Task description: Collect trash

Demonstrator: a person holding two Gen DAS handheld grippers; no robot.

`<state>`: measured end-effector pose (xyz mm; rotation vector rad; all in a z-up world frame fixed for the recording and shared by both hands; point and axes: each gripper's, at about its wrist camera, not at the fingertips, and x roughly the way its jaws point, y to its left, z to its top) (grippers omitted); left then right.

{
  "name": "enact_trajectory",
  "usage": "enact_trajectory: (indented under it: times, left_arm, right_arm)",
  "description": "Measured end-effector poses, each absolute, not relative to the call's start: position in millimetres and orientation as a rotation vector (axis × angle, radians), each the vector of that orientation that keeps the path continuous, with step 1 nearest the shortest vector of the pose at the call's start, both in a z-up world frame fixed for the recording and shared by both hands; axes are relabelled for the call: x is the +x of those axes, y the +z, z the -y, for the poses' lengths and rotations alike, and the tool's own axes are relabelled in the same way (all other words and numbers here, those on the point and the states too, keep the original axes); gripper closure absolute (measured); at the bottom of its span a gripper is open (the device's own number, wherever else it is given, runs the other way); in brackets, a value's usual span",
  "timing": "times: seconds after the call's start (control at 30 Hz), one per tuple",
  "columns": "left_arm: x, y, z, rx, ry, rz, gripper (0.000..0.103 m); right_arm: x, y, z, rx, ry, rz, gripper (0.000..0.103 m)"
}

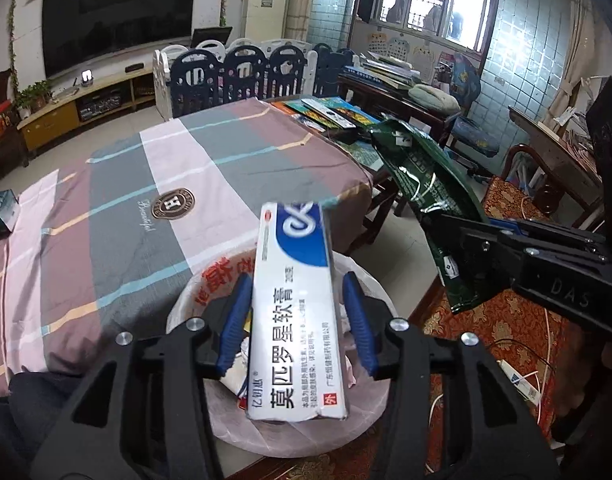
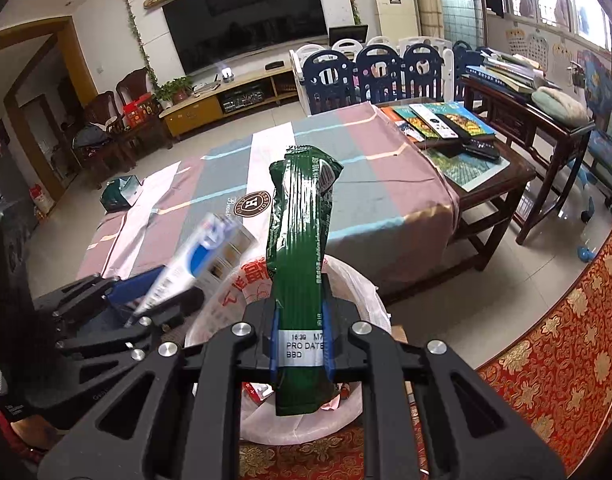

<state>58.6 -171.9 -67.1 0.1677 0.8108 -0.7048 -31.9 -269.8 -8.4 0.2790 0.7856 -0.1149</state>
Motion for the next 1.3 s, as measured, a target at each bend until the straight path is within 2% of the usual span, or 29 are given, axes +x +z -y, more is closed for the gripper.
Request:
enact_trajectory:
  times: [0.03, 0.13, 0.23, 0.43, 0.5, 0.63, 0.8, 0.87, 1.0, 1.13, 1.3]
  left_arm:
    - [61, -70, 172, 0.170, -0.698, -0.819, 0.036]
    - [63, -69, 164, 0.164, -0.654, -0.807, 0.030]
    - [64, -58, 151, 0.156, -0.558, -0.764, 0.019]
    - [60, -26, 118, 0.123, -0.402, -0.674, 0.010]
    - [55, -18, 108, 0.106, -0.377, -0.660, 0.006]
    - [50, -7, 92, 0.068, -0.354, -0.647, 0.004]
    - [45, 5, 81, 0.050, -0.310, -0.619, 0.004]
    - [43, 11, 77, 0.048, -0.283, -0.604, 0.004]
    - [39, 24, 67, 0.009, -0.260, -0.618, 0.003]
    - [38, 26, 61, -0.038, -0.253, -0.662, 0.003]
    - [32, 34, 56, -0.026, -0.214, -0.633, 0.003]
  right_arm:
    - [-31, -11, 271, 0.282, -0.115, -0.792, 0.086]
    - [-29, -17, 270, 0.294, -0.116, -0.815, 0.086]
    - [-25, -24, 267, 0.301, -0.107, -0.837, 0.086]
    - [-14, -38, 249, 0.301, -0.066, -0.895, 0.085]
    - [-11, -40, 243, 0.302, -0.062, -0.914, 0.075]
    - [-10, -39, 235, 0.292, -0.060, -0.917, 0.055]
    - [-17, -16, 234, 0.286, -0.064, -0.851, 0.020]
    - [-20, -2, 233, 0.282, -0.056, -0.818, 0.014]
    - [-33, 34, 223, 0.250, -0.031, -0.722, 0.004]
    - [-41, 59, 211, 0.167, -0.099, -0.684, 0.003]
    - [-41, 64, 209, 0.167, -0.114, -0.699, 0.003]
